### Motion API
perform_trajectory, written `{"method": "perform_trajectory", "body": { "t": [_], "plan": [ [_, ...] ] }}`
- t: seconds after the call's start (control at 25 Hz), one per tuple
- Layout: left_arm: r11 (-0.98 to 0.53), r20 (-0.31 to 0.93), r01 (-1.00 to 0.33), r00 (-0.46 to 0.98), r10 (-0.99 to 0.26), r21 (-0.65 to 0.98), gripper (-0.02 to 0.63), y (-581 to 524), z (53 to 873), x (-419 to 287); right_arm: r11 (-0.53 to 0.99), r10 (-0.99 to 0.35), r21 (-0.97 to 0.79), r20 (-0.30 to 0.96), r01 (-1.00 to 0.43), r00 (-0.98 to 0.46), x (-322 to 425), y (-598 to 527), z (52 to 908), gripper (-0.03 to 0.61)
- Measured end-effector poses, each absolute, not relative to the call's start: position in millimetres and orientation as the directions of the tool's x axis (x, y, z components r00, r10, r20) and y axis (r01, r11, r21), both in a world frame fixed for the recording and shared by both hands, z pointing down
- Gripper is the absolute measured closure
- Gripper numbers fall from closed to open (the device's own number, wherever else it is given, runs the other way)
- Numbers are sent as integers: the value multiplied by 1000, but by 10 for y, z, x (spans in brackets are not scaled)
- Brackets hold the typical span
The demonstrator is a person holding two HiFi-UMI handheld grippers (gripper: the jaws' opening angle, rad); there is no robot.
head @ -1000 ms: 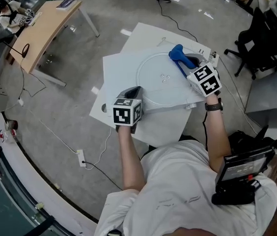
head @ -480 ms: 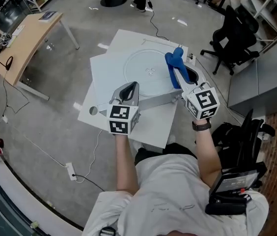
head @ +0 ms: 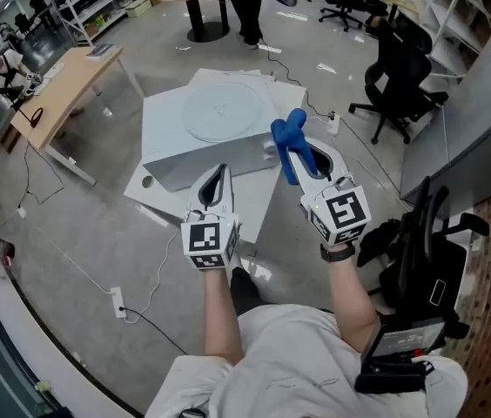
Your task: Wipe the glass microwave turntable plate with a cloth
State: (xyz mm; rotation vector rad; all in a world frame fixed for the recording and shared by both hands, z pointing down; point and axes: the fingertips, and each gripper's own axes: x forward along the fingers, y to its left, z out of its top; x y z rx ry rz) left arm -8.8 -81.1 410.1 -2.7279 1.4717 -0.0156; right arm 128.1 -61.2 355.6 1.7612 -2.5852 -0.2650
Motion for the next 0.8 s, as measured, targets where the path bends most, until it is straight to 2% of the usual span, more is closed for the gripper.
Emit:
{"method": "perform_trajectory", "body": {
  "t": [0.16,0.28,0.48,0.8],
  "plan": [
    [-484,22,-875,484,-875,-22,611,136,4363,212,363,-932,94,27,-927,-362,1615,308,4162,515],
    [-482,42,-875,481,-876,-44,611,596,4202,436,397,-914,45,112,-917,-391,1770,733,4355,515],
    [-461,-47,-882,467,-883,-101,611,1105,3532,540,420,-905,126,-20,-899,-426,1792,1241,3514,515],
    [-503,-86,-847,522,-849,-172,611,1747,3286,680,364,-928,127,-31,-923,-371,2102,1709,3362,514]
  ]
}}
